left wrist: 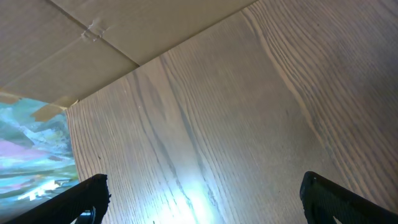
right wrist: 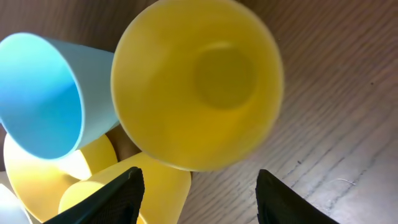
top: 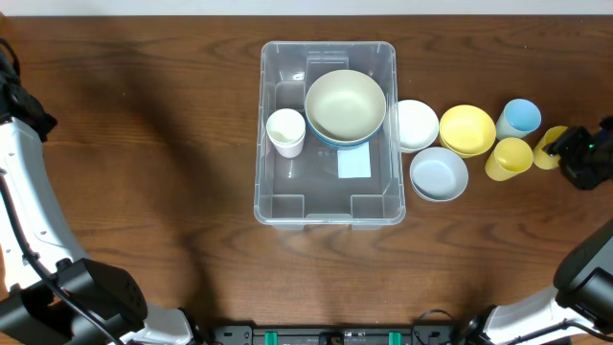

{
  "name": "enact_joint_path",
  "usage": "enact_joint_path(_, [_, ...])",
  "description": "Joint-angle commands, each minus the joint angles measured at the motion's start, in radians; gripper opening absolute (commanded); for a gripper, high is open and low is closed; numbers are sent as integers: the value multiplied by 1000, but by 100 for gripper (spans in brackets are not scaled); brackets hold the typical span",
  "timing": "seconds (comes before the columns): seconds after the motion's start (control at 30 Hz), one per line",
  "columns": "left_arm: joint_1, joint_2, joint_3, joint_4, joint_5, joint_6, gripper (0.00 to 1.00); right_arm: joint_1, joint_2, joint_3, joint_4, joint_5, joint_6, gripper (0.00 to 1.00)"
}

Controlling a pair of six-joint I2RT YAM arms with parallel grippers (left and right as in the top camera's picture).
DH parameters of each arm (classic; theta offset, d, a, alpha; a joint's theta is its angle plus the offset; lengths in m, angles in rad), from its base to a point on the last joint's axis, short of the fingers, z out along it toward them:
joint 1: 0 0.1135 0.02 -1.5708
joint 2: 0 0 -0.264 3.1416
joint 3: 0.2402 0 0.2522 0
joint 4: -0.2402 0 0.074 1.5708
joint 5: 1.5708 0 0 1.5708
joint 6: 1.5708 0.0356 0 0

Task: Pack container
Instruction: 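Lower the right gripper and grasp the rim of a yellow cup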

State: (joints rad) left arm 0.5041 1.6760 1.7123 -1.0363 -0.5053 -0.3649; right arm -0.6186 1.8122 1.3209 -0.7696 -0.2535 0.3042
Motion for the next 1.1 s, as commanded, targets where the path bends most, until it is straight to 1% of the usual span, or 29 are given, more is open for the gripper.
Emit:
enact_joint_path(0.0, [3,8,3,-2,-19,5,98,-40,-55,-8,-4,-24,19,59])
enact_joint_path(0.33, [3,8,3,-2,-19,5,98,-128,-60,-8,9,-24,66,62])
enact_joint_path(0.63, [3,8,3,-2,-19,5,98,-97,-60,-8,73,-24,42,60])
enact_joint_path(0.77, [3,8,3,-2,-19,5,98,-80,-60,-8,90,11,36,60])
enact_joint_path(1.07, [3,8,3,-2,-19,5,98,-66,-59,-8,93,41,2,54])
